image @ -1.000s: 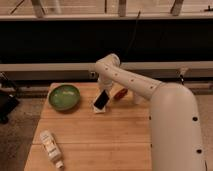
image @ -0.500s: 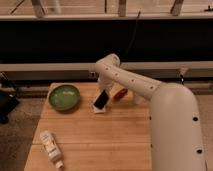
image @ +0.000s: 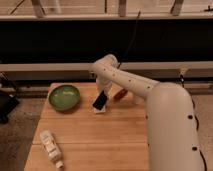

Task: Place the eraser on the white sponge

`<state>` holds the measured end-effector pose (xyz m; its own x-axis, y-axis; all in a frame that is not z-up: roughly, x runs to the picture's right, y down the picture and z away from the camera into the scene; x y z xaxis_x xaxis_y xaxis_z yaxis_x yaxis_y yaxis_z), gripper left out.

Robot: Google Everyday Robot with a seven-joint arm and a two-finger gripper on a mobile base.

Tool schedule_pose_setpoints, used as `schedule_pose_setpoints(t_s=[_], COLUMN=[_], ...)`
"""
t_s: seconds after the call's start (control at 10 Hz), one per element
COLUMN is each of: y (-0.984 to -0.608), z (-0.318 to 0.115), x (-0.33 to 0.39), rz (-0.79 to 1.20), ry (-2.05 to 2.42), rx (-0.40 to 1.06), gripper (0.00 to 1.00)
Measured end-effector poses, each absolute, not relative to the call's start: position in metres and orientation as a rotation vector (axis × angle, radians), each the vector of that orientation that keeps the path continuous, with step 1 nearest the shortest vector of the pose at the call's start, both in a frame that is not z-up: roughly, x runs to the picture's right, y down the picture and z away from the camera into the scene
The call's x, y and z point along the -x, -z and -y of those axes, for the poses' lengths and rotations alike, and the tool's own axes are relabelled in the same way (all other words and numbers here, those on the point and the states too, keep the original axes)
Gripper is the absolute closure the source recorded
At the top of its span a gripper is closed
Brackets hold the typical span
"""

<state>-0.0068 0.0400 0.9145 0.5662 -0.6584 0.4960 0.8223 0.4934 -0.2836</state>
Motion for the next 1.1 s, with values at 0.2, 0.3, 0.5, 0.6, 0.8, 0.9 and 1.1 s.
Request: schedule_pose_setpoints(t_s=[0.2,0.3,0.5,0.6,0.8,0.9,1.1], y=[-0.919,-0.922,-0.925,-0.927,-0.929,-0.929,-0.927], z=[-0.042,-0.043,-0.045,-0.045,-0.046,-0.046,-0.046], x=[0.010,0.014,0.020,0.023,0.022,0.020,0.019], rz=[0.352,0.356,0.362,0.365,0.362,0.356,0.345], ry=[0.922,0.925,0.931,0.934,0.937,0.939,0.946], rx=[0.539,0.546,0.556,0.561,0.572,0.582,0.591], gripper=[0.66,0.54,0.34,0.24,0.20,0.20,0.20])
